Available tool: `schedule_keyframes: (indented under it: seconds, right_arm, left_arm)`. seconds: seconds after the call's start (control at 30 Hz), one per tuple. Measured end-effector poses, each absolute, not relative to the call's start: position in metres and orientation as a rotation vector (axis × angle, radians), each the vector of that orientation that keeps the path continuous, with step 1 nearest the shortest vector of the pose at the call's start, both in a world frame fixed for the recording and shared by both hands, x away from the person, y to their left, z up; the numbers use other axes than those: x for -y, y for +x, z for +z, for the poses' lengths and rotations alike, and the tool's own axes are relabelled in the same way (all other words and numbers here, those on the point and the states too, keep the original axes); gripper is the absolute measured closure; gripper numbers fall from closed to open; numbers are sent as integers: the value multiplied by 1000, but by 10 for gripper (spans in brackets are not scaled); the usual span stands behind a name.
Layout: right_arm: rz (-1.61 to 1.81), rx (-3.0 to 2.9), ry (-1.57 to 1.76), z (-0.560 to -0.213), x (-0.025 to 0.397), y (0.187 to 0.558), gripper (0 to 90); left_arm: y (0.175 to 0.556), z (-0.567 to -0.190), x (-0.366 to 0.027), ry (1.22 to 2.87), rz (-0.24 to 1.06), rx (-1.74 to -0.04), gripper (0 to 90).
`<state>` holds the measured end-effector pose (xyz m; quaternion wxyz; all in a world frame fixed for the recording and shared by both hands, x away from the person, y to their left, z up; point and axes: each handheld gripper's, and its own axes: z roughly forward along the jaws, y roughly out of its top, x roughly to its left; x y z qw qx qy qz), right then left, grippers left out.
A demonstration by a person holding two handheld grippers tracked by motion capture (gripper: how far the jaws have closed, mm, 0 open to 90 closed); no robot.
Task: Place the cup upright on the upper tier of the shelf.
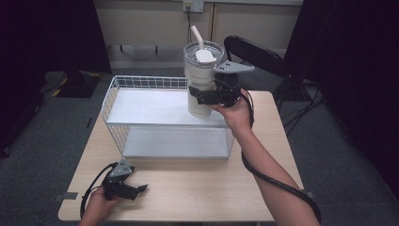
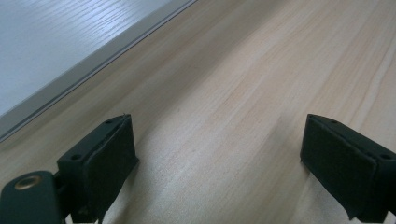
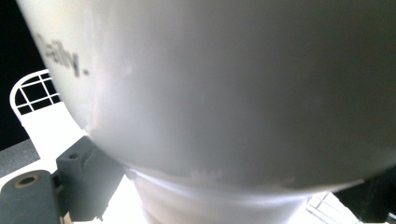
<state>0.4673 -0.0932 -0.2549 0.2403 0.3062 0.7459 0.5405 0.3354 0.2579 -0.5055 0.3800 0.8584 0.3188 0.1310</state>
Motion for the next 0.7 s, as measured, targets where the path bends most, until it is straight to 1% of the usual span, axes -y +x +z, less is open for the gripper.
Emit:
schedule_keyframes:
  seconds: [0.43, 0.7]
  right_arm:
    - [1464, -2071, 815, -261, 105, 458, 98]
    - [1493, -2096, 795, -265, 117, 441, 99]
  left_arm:
    - [335, -506, -258, 2190, 344, -814, 97]
    - [335, -505, -258, 2193, 353, -809, 97]
